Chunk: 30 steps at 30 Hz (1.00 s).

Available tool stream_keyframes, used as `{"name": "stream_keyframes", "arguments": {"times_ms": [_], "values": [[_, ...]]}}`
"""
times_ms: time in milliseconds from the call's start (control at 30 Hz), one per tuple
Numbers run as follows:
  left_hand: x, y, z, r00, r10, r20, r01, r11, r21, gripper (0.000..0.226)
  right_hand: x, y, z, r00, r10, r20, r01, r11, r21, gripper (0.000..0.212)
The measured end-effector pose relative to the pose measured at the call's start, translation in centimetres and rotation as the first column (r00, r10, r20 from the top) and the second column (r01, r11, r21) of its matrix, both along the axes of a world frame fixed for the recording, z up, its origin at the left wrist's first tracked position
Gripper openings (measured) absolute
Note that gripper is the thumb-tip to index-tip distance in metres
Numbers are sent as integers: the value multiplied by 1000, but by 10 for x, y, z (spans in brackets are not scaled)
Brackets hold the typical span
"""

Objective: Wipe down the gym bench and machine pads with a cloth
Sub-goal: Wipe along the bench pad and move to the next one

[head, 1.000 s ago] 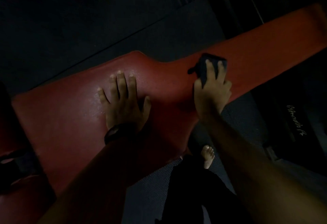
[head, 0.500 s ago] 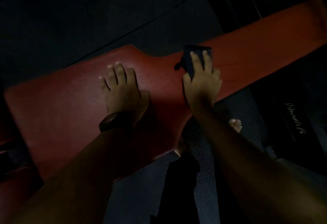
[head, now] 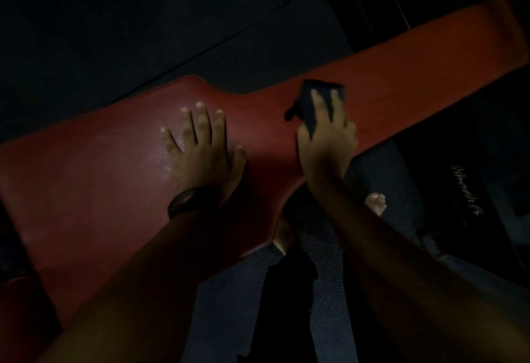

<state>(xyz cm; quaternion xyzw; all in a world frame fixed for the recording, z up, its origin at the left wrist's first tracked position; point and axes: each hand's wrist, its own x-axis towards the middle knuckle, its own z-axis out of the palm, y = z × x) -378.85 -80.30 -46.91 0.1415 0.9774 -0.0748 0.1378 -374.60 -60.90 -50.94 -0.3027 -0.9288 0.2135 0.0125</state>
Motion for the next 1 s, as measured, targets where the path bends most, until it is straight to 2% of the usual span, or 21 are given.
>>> {"name": "stream_keyframes", "arguments": {"times_ms": [33, 67, 100, 133, 200, 267, 333, 367, 400, 467, 533, 567, 633, 700, 767, 833, 867, 900, 967, 1000], "values": [[-1, 0, 0, 1000, -5, -1, 5, 1000, -4, 77, 10, -11, 3, 991, -128, 30, 129, 992, -18, 66], [-1, 0, -1, 1000, -16, -2, 16, 1000, -7, 78, 20, -25, 8, 981, -182, 61, 184, 982, -29, 66], [-1, -1, -1, 1000, -29, -3, 29, 1000, -7, 78, 30, -41, 13, 984, -168, 67, 171, 984, -55, 66], [0, -1, -3, 999, -38, -1, 38, 999, -3, 78, 38, -53, 17, 994, -98, 43, 101, 992, -76, 64], [0, -2, -5, 999, -45, -6, 45, 999, 8, 77, 43, -63, 18, 985, 164, -47, -167, 984, -63, 61], [0, -2, -6, 999, -50, -5, 50, 999, 15, 78, 24, -43, 11, 883, 452, -123, -451, 892, 40, 60], [0, -3, -6, 998, -60, -1, 60, 998, 14, 78, -5, -10, 3, 785, 615, -78, -591, 780, 205, 62], [0, -2, -6, 998, -63, 0, 63, 998, 15, 77, -16, 6, -1, 799, 600, -39, -577, 784, 231, 64], [0, -1, -6, 998, -64, -1, 64, 998, 17, 77, -22, 19, -4, 861, 509, -10, -497, 844, 199, 65], [0, 0, -3, 998, -61, -11, 61, 998, 19, 75, -19, 28, -7, 987, 154, 43, -156, 987, 46, 65], [-1, 1, -2, 999, -53, -12, 53, 998, 26, 76, -3, 8, -1, 983, -158, 96, 159, 987, 1, 67], [-1, 2, -1, 999, -47, -4, 47, 998, 28, 76, 7, -8, 6, 975, -197, 102, 198, 980, -4, 68], [-1, 3, -1, 999, -40, 18, 39, 999, 23, 77, 20, -35, 16, 995, -80, 53, 83, 995, -54, 67], [-2, 3, -1, 999, -37, 29, 37, 999, 5, 80, 19, -44, 17, 981, 192, -33, -193, 981, -26, 61], [-3, 7, 0, 999, -28, 43, 29, 999, -17, 84, -4, -27, 13, 888, 456, -58, -452, 889, 78, 60], [-5, 16, 1, 999, 12, 49, -11, 1000, -17, 89, -32, 4, 7, 793, 609, 24, -603, 779, 172, 61], [-4, 22, 1, 998, 41, 48, -41, 999, -7, 90, -39, 18, 3, 801, 595, 67, -597, 784, 169, 63], [-3, 27, 0, 997, 69, 44, -69, 998, 5, 90, -41, 28, -1, 857, 506, 92, -514, 847, 137, 65], [1, 33, -2, 995, 98, 21, -98, 995, 21, 89, -29, 34, -5, 980, 165, 111, -171, 984, 47, 68], [3, 34, -3, 995, 98, 10, -98, 995, 24, 89, -18, 26, -5, 992, 5, 124, -8, 1000, 23, 68]]}}
